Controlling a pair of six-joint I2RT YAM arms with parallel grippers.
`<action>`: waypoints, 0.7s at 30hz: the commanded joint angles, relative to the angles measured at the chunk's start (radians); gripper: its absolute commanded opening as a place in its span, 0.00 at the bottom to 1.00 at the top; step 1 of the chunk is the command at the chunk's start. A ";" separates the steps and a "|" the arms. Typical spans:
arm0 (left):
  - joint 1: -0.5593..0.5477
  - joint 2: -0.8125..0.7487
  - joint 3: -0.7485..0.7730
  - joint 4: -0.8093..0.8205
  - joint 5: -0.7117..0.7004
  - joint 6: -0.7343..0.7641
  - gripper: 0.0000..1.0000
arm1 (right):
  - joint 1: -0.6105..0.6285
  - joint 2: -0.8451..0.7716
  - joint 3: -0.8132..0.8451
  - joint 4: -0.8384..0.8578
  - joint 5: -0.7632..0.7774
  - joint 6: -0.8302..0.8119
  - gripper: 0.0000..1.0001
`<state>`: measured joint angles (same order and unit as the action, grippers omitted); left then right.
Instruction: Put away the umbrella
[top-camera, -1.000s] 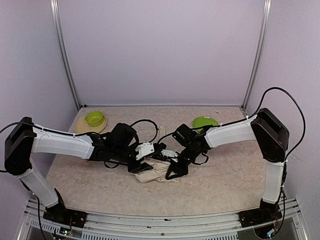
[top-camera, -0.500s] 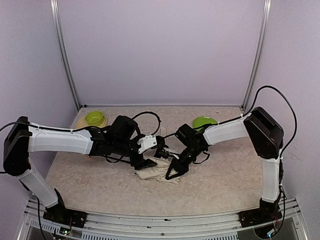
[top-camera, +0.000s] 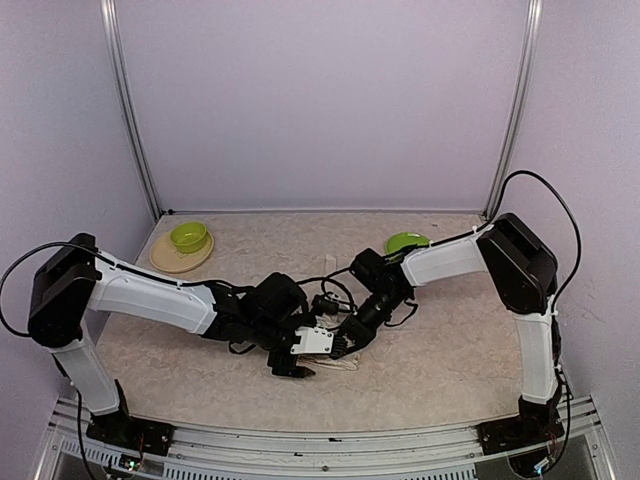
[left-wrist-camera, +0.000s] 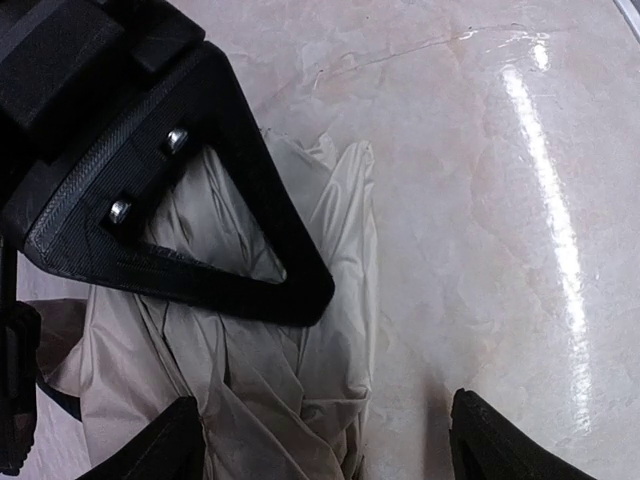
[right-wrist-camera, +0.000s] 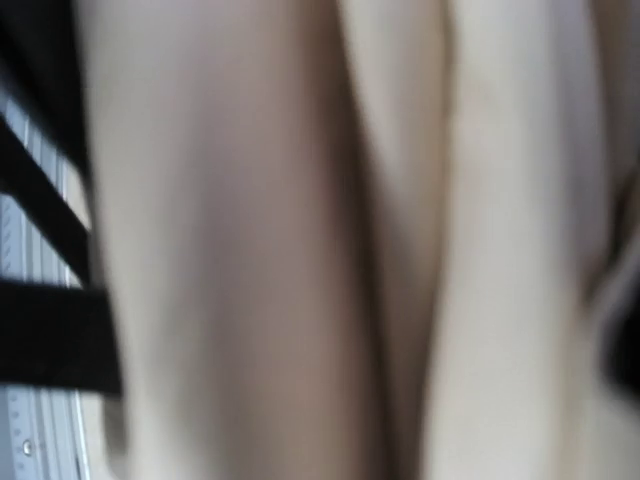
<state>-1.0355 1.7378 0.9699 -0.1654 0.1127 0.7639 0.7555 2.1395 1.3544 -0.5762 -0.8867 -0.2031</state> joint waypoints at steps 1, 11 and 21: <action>-0.001 0.069 0.017 -0.003 -0.108 0.030 0.83 | 0.004 0.073 -0.029 -0.124 0.099 0.007 0.07; -0.011 0.192 0.006 -0.019 -0.240 0.056 0.77 | -0.001 0.045 -0.004 -0.165 0.035 -0.077 0.14; -0.009 0.009 0.010 0.078 -0.155 0.023 0.82 | -0.031 0.057 -0.016 -0.195 -0.008 -0.113 0.05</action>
<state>-1.0801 1.8587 1.0550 -0.0856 -0.0986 0.8101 0.6937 2.1441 1.3754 -0.6617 -0.8982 -0.2584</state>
